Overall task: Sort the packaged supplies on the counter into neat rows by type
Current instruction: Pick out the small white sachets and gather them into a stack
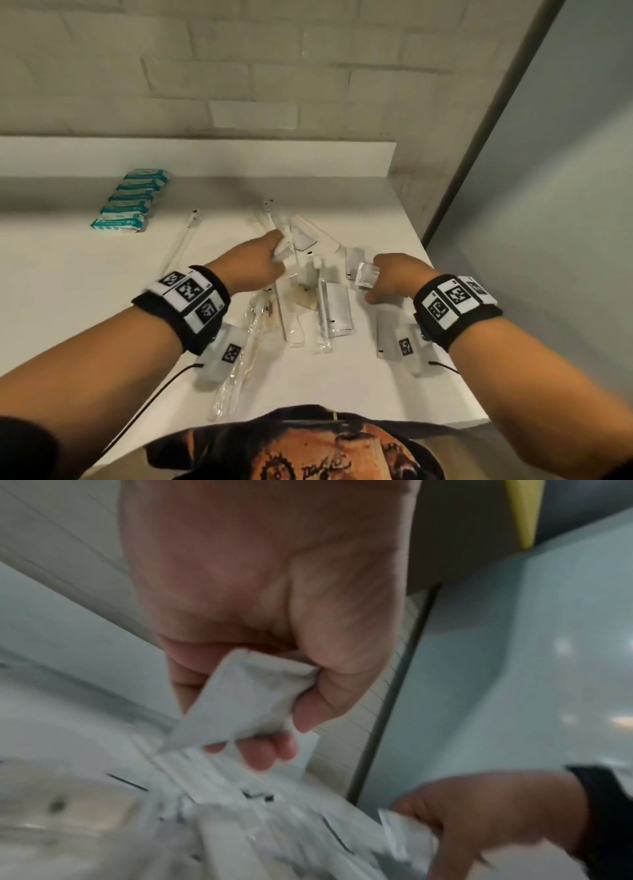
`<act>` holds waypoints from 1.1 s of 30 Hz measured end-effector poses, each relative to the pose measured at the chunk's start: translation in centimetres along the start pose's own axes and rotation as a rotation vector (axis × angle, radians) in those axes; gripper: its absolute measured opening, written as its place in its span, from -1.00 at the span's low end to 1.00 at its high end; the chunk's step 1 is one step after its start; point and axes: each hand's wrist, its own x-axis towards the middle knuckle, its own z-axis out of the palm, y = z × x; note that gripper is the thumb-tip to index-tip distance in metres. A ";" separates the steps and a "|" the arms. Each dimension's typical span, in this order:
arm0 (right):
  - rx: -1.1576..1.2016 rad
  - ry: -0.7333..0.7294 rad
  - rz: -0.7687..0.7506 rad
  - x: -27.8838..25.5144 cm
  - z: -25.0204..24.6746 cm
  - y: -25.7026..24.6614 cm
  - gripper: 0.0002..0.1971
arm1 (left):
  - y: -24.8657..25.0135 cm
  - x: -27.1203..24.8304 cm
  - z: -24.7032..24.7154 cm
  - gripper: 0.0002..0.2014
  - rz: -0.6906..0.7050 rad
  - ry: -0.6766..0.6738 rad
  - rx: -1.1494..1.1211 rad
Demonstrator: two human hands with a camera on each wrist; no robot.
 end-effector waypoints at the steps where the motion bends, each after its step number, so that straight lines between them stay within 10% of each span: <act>1: 0.006 -0.030 0.022 -0.4 -0.3 0.8 -0.48 | 0.7 0.6 0.8 -0.84 0.087 -0.036 0.026; 8: -0.025 -0.128 0.007 -2.5 1.5 2.4 -0.47 | 3.6 3.4 5.1 -0.63 0.403 -0.368 0.430; 16: 0.022 0.096 -0.044 -1.7 0.9 0.2 -0.42 | 1.4 3.3 5.0 -0.39 0.353 -0.431 0.485; 24: -0.089 0.068 -0.078 1.0 0.0 -0.1 -0.64 | -0.9 2.1 3.7 -0.46 0.345 -0.415 0.412; 30: 0.157 0.004 -0.202 0.5 -0.4 -1.9 -0.70 | -2.4 4.6 1.7 -0.40 0.231 -0.072 0.208; 33: 0.146 -0.074 -0.369 0.1 0.8 -3.6 -0.45 | -2.9 6.8 0.3 -0.32 0.135 -0.175 0.357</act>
